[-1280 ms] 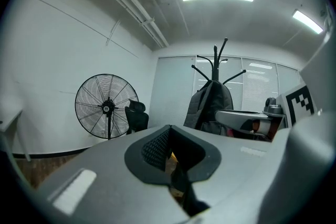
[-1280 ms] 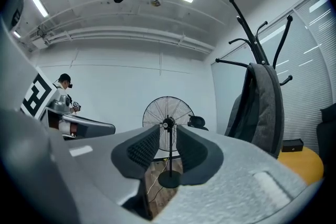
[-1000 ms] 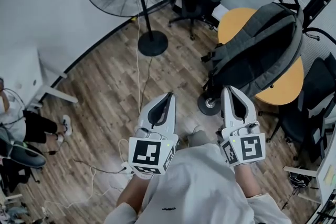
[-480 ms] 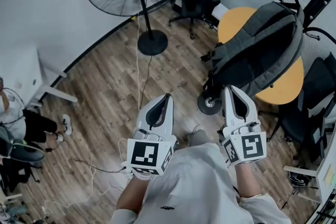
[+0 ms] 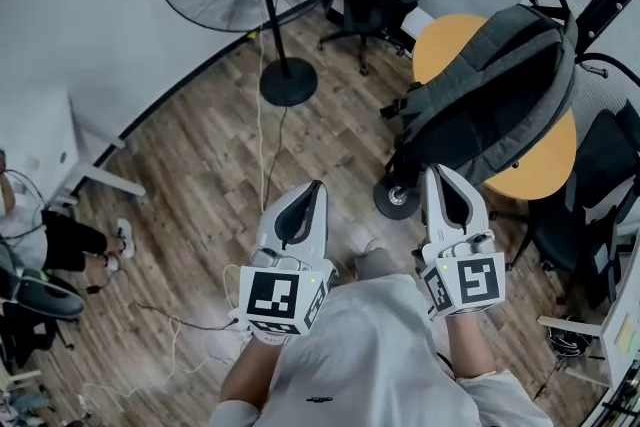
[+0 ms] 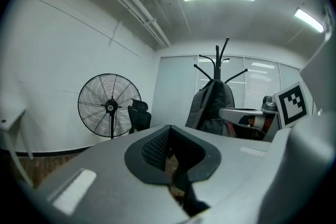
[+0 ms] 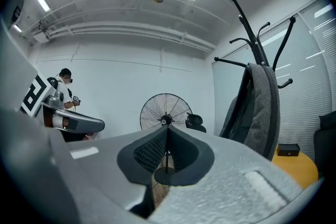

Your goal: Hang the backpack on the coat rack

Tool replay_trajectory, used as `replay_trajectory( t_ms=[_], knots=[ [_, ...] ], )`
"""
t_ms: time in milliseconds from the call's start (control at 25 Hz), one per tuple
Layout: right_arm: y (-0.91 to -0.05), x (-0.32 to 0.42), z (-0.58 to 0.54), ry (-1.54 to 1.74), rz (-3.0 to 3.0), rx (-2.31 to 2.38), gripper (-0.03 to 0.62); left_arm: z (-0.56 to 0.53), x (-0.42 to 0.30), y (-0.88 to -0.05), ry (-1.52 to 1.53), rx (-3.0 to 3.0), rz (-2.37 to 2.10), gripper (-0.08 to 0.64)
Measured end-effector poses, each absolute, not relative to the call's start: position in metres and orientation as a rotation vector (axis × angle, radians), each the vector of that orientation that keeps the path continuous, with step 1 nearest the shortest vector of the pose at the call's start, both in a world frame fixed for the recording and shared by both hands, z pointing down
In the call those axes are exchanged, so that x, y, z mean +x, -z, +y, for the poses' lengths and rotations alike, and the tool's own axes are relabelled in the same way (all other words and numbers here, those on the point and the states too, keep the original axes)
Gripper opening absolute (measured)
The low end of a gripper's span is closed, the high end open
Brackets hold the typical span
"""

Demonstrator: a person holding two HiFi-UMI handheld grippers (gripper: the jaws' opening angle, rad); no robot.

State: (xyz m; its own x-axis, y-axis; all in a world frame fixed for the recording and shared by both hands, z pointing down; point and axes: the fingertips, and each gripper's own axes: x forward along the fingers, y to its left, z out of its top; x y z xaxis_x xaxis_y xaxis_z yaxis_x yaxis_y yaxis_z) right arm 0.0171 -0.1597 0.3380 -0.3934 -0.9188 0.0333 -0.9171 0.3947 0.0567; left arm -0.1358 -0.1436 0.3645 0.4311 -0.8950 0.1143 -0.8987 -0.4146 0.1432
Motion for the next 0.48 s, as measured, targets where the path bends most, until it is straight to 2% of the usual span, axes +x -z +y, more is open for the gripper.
replay_trajectory(
  t_ms=[480],
  knots=[
    [-0.3384, 0.0188, -0.1577, 0.051, -2.554, 1.711, 0.002, -0.142, -0.1369, -0.3656, -0.026, 2.498, -1.579, 0.018]
  ],
)
